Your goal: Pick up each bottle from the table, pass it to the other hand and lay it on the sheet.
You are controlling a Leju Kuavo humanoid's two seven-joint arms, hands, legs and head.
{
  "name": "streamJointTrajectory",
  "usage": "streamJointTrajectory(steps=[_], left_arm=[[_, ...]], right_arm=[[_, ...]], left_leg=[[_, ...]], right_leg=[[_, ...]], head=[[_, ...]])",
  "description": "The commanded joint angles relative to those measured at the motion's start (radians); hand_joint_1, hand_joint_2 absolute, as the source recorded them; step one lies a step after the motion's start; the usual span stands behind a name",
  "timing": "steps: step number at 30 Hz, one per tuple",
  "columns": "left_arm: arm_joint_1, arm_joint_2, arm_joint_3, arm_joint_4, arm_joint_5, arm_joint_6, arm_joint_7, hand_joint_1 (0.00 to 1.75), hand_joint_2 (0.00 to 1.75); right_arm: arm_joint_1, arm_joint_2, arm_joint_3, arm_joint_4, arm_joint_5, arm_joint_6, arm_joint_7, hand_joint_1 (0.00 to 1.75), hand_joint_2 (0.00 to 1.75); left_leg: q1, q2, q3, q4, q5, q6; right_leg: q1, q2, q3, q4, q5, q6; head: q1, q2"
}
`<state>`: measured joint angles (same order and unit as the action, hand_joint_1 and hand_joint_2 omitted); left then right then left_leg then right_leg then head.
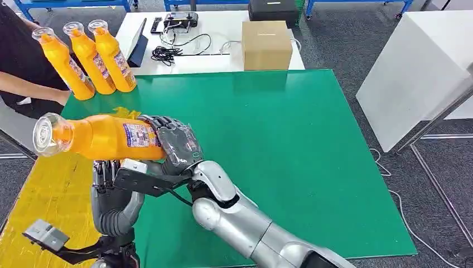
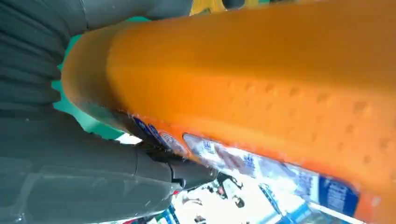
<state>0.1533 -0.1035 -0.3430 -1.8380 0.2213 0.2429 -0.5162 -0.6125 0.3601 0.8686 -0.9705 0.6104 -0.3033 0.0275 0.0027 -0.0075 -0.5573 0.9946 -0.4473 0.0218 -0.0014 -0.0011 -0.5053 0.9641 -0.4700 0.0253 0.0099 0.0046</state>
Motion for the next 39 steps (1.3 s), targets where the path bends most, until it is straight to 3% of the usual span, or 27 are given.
streamJointTrajectory(steps=[1,15,20,39], left_arm=[[-0.093,0.012,-0.053,0.053,-0.046,0.018,0.025,0.00,1.75],[-0.085,0.008,-0.055,0.052,-0.145,0.120,0.030,0.00,1.75],[-0.055,0.003,-0.031,0.033,-0.154,0.147,0.028,0.00,1.75],[-0.071,0.017,-0.055,0.033,-0.045,0.084,0.025,0.00,1.75]], right_arm=[[0.018,-0.029,0.112,0.118,-0.038,0.072,-0.028,1.75,1.75],[0.065,-0.017,0.155,0.165,-0.028,0.069,-0.034,1.75,1.75],[0.085,-0.050,0.205,0.084,0.000,0.083,-0.020,1.75,1.75],[0.084,-0.057,0.219,0.022,-0.049,0.121,-0.054,1.75,1.75]], left_leg=[[0.002,-0.004,0.003,-0.002,0.001,-0.001],[0.001,-0.003,0.003,-0.002,0.001,-0.001],[0.001,-0.002,0.003,-0.002,0.000,-0.001],[0.001,-0.002,0.001,-0.001,0.000,-0.001]], right_leg=[[0.001,-0.004,0.006,-0.004,0.000,0.000],[0.001,-0.004,0.005,-0.004,0.000,0.000],[0.001,-0.003,0.004,-0.004,0.000,0.000],[0.001,-0.003,0.003,-0.002,-0.001,0.000]], head=[[0.001,0.000],[0.000,0.000],[0.000,0.000],[0.000,0.000]])
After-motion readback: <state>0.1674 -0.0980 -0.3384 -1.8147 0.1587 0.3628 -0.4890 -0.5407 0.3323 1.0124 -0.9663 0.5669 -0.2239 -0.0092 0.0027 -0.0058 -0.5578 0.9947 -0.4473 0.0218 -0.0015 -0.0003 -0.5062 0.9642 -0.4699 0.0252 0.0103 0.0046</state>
